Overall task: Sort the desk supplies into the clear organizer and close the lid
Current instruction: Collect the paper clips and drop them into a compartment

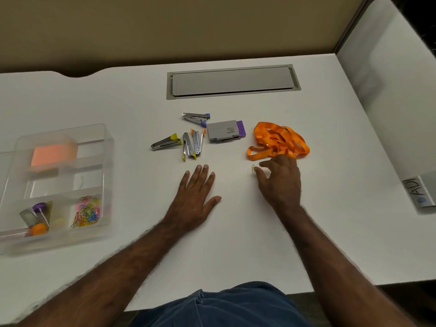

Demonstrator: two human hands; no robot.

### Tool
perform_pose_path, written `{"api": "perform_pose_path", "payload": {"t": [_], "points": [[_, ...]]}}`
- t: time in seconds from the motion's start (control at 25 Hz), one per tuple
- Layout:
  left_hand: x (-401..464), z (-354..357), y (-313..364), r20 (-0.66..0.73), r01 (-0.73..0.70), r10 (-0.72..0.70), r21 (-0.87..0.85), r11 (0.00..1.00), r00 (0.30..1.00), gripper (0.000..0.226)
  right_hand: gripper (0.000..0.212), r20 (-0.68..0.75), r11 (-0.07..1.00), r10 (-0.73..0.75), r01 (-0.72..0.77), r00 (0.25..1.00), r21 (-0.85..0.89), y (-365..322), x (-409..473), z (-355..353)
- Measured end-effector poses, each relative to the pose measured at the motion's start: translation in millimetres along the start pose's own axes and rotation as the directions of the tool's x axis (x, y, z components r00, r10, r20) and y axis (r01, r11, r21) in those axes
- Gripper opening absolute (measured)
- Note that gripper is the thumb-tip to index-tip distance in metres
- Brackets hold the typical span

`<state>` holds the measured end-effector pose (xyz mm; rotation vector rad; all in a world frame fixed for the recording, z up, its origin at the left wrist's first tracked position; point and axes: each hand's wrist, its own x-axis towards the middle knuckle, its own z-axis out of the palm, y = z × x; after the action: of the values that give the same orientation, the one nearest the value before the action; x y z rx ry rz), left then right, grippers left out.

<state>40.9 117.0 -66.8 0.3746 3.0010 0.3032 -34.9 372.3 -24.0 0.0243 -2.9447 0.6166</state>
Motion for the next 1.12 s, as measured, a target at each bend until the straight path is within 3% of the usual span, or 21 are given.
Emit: {"api": "perform_pose_path", "payload": {"t": [0.12,0.28,0.44,0.72,0.92,1.12], "points": [[-19.8,0.8,-10.2,-0.041,0.034,-0.034,-0.003,0.999,0.999,0.071,0.037,0.144,1.000,0.018,-0.015,0.989,-0.022,-6.2,0.5,7.4],[-47.8,0.5,-30.6,-0.138,0.181,-0.178,0.009,0.984,0.974,0.070,0.032,0.163,0.999,0.030,-0.025,0.986,-0.035,-15.9,5.9,12.3],[-69.0,1.5,-50.3,-0.186,0.281,-0.284,-0.043,0.959,0.940,0.070,0.022,0.286,0.996,0.045,-0.022,0.957,-0.081,-27.3,18.4,6.8],[-74.2,3.6,-51.8,-0.245,0.302,-0.312,-0.080,0.950,0.918,0.068,0.034,0.614,0.992,0.127,-0.098,0.779,-0.081,-57.5,30.6,11.1],[-75.6,3.2,-50.7,-0.254,0.309,-0.322,-0.089,0.947,0.912,0.067,0.036,0.650,0.995,0.086,-0.035,0.755,-0.091,-78.2,18.8,22.3],[-75.7,2.3,-50.6,-0.246,0.310,-0.322,-0.085,0.947,0.914,0.067,0.024,0.580,0.997,-0.011,0.052,0.814,-0.054,-87.8,1.4,29.6]]}}
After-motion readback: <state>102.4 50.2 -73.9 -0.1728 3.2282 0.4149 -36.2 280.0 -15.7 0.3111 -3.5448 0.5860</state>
